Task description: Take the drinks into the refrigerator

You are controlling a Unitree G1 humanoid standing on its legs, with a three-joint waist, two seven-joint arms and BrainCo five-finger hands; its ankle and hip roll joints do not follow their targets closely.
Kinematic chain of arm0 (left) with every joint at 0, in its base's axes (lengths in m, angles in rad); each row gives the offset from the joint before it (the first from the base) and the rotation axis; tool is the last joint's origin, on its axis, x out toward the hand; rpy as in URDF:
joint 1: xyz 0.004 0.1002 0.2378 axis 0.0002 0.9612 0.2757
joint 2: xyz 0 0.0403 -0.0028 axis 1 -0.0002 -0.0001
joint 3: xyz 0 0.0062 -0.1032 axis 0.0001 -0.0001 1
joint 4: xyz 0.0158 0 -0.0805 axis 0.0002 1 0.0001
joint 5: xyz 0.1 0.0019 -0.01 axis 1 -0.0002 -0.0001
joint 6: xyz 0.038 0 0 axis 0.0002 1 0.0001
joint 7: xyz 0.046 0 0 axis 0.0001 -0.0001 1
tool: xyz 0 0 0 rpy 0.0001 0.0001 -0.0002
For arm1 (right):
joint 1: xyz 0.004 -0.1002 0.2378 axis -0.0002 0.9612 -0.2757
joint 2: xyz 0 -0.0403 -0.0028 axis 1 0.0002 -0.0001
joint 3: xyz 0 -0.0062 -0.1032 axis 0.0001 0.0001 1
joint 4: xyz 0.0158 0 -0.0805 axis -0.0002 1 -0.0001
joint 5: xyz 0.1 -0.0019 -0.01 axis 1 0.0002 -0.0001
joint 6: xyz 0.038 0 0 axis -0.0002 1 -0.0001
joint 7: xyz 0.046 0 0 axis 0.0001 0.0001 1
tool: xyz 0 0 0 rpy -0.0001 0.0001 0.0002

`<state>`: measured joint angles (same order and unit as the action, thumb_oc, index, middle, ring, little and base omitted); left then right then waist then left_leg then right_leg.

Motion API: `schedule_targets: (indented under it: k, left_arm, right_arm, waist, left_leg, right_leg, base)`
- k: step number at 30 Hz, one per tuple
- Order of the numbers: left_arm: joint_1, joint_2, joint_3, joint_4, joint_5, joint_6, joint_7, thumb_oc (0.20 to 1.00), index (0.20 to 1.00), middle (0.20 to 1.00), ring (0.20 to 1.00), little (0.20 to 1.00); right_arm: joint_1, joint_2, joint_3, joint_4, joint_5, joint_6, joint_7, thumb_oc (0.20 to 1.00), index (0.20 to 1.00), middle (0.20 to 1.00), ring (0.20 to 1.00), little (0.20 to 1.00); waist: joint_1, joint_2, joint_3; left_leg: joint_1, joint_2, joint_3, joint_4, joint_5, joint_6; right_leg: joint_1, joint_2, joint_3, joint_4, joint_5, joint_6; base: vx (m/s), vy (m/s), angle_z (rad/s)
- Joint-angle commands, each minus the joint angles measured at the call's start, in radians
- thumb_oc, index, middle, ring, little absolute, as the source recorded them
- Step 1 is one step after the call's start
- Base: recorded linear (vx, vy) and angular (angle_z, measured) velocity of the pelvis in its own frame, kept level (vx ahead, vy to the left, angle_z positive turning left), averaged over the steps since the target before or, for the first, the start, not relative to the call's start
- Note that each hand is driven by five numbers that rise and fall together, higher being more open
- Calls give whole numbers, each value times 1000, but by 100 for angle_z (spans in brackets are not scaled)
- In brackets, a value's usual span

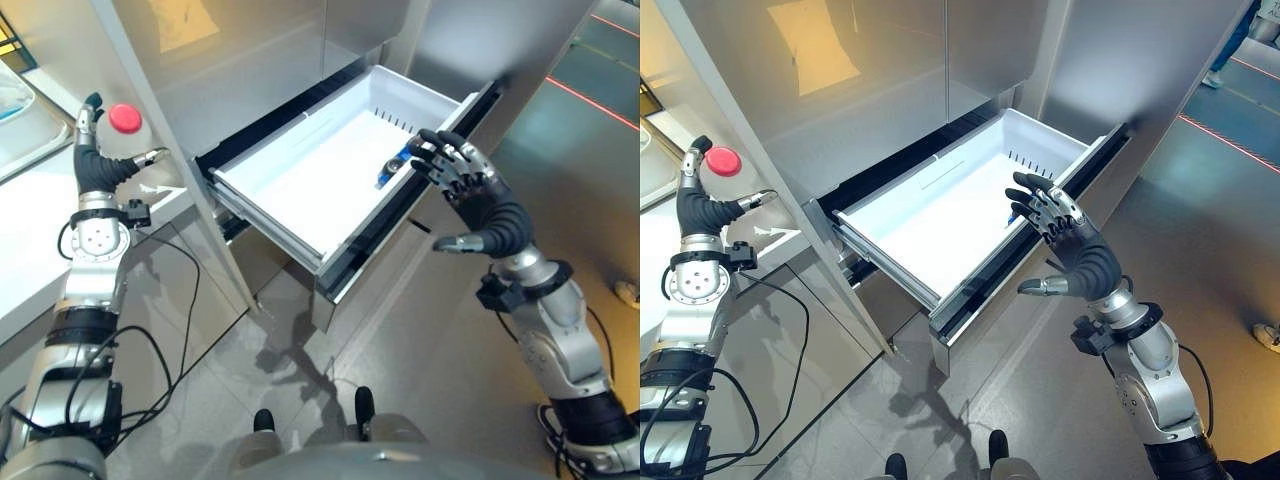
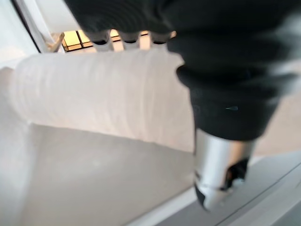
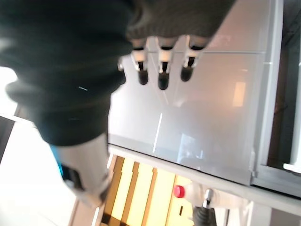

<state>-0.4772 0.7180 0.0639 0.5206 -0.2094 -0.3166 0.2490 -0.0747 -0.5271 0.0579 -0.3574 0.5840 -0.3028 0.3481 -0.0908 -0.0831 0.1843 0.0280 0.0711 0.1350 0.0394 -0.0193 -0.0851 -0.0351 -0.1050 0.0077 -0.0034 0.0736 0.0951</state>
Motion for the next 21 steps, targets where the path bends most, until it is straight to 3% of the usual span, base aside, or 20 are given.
schedule_targets:
  k: [1,2,3,21]
  left_arm:
    - [-112,-10,-57,20,27,-40,-31,504,504,504,504,504]
    - [-108,-11,-55,20,28,-41,-31,398,398,398,398,398]
    - [-104,-13,-54,26,36,-42,-32,200,200,200,200,200]
    - [-59,-36,-36,19,44,-40,-47,200,200,200,200,200]
  right_arm:
    - [-32,-8,-10,-100,57,-35,4,1000,1000,1000,1000,1000]
    - [-30,-10,-14,-101,53,-35,6,1000,1000,1000,1000,1000]
    - [-27,-12,-18,-103,51,-37,7,1000,1000,1000,1000,1000]
    - [9,-6,-55,-92,28,-31,24,1000,1000,1000,1000,1000]
  waist:
    - [-59,35,-31]
    - [-61,39,-33]
    - [-62,42,-34]
    - [-52,61,-64]
  left_leg:
    - [39,-75,-4,122,-205,123]
    - [42,-75,-4,114,-202,122]
    - [46,-76,-6,103,-197,120]
    - [76,-86,-60,24,-142,107]
  right_leg:
    - [8,80,12,131,-166,-25]
    - [11,80,11,126,-165,-25]
    - [16,78,9,116,-162,-26]
    - [94,57,-62,27,-130,-31]
  base:
    - [3,-27,-15]
    - [-2,-32,-14]
    - [-6,-32,-6]
    - [-13,-7,5]
